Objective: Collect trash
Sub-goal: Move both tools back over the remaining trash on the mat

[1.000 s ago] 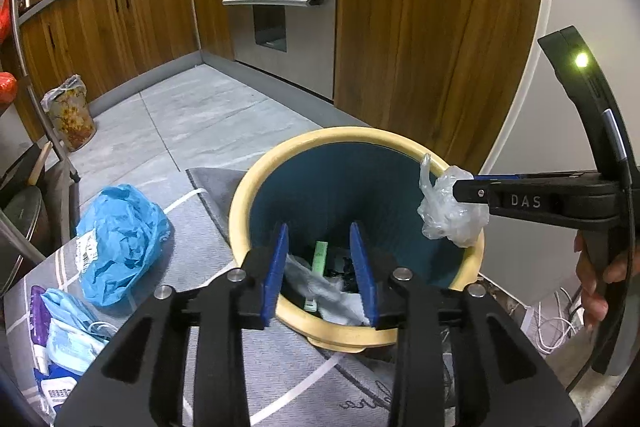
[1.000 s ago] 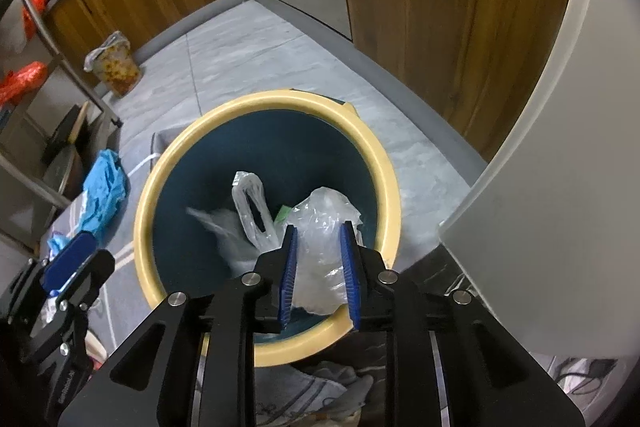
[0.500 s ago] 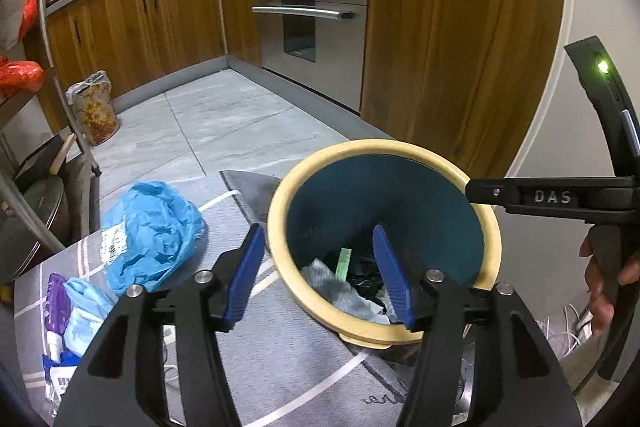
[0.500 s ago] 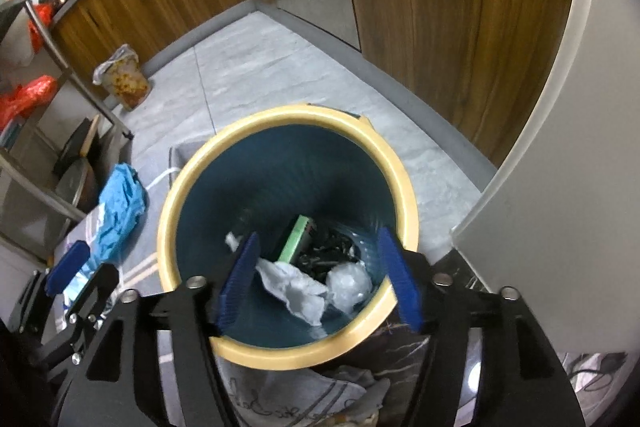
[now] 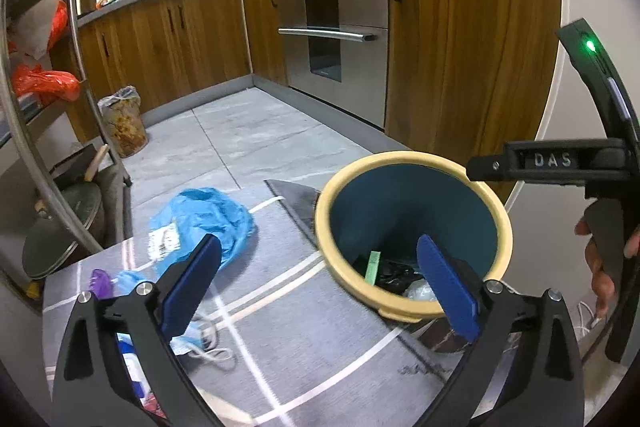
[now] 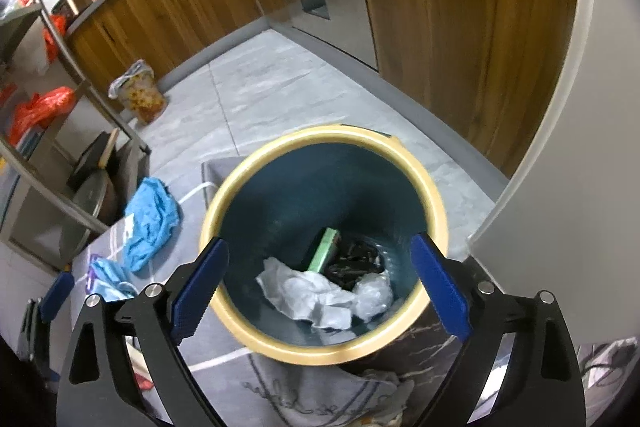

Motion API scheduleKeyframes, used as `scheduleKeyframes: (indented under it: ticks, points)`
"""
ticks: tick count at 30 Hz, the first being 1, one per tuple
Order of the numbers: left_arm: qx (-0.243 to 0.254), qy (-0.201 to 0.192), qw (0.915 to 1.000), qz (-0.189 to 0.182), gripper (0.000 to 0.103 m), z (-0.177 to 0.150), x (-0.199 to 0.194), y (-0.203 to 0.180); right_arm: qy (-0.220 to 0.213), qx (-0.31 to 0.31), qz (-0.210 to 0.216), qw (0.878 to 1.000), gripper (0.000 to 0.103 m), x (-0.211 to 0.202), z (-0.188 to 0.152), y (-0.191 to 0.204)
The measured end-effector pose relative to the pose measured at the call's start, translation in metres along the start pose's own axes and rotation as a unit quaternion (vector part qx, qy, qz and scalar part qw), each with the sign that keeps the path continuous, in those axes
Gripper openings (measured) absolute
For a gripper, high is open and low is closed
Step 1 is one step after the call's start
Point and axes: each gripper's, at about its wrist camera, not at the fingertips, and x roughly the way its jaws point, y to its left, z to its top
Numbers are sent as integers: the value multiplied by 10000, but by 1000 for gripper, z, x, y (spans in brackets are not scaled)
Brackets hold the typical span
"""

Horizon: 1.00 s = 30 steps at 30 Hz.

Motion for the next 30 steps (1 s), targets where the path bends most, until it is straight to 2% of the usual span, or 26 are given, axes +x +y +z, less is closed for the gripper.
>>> scheduleKeyframes:
  ticks: [9,17,23,27,30]
  points:
    - [-84,-50,9991,416,97,-17,-32,41,67,-119,223,9997,93,0,-8,40]
    - [-488,-85,9958,772,97,-30,-56,89,227,-458,416,9978,93,8,-20,86]
    - [-864,-6,9906,1062,97,-48,-67,128,248,-816,472,9952,93,8,-26,129]
    - [-1045,145,9855,1325,97,-62,-71,154,294,-1080,299,9933,93,10,-33,158]
    - [-1229,240,9817,1433,97,-69,-74,169,295,-1258,347,9910,93,7,-39,180]
